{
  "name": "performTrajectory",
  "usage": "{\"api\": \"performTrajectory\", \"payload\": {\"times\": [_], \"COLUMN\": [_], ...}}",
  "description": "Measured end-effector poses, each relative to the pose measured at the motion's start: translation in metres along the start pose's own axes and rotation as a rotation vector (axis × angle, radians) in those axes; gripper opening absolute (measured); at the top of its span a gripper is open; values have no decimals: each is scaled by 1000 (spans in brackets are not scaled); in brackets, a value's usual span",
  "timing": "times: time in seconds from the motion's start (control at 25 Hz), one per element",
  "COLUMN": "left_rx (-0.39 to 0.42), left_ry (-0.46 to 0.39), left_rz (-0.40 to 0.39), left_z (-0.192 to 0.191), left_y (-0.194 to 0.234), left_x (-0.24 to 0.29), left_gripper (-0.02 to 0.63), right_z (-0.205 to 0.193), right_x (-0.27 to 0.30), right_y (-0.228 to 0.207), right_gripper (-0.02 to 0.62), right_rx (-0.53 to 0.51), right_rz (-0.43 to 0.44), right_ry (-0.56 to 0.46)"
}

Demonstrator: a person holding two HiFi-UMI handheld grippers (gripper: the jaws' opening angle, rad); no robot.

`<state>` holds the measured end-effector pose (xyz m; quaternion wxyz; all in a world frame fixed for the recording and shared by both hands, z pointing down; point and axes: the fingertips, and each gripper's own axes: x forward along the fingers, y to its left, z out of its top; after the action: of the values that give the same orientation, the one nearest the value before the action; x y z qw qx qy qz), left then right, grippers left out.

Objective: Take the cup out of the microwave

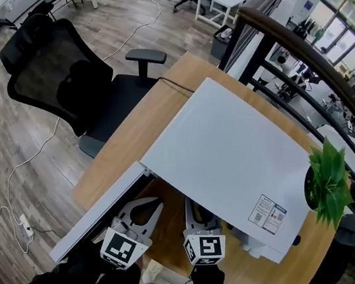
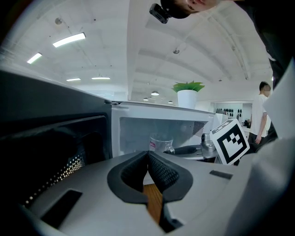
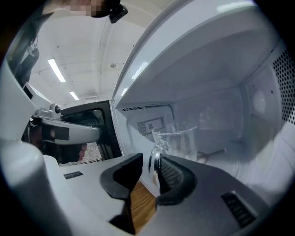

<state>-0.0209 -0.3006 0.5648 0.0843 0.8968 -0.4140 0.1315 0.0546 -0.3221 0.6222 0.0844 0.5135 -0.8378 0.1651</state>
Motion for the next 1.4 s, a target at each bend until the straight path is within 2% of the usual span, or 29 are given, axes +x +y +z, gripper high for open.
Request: {"api": "performTrajectory", "payload": {"times": [0.16, 0.4, 0.56, 0.84, 1.0, 1.12, 1.4], "left_rx": [20, -13, 3, -18, 8, -15, 0], "left_ry": [-32, 38, 9, 48, -12, 43, 36], "left_rz": [-2, -5, -4, -7, -5, -10, -12], "left_z": [1, -5, -3, -7, -4, -8, -8], "left_y": [2, 2, 4, 6, 8, 7, 8], "left_x": [1, -3, -2, -5, -3, -6, -10], "left_gripper": [25, 25, 25, 25, 25, 25, 25], "right_z": [0, 1, 1, 3, 3, 3, 6], "right_x": [5, 11, 14, 17, 16, 14, 9], "right_y": [2, 5, 4, 7, 6, 8, 17], "right_gripper": [101, 74, 34, 31, 28, 27, 21], "right_rx": [-3, -23, -38, -46, -49, -54, -35], "right_rz": [4, 1, -12, -15, -21, -16, 10], "right_ry": [2, 13, 15, 7, 0, -5, -27]}}
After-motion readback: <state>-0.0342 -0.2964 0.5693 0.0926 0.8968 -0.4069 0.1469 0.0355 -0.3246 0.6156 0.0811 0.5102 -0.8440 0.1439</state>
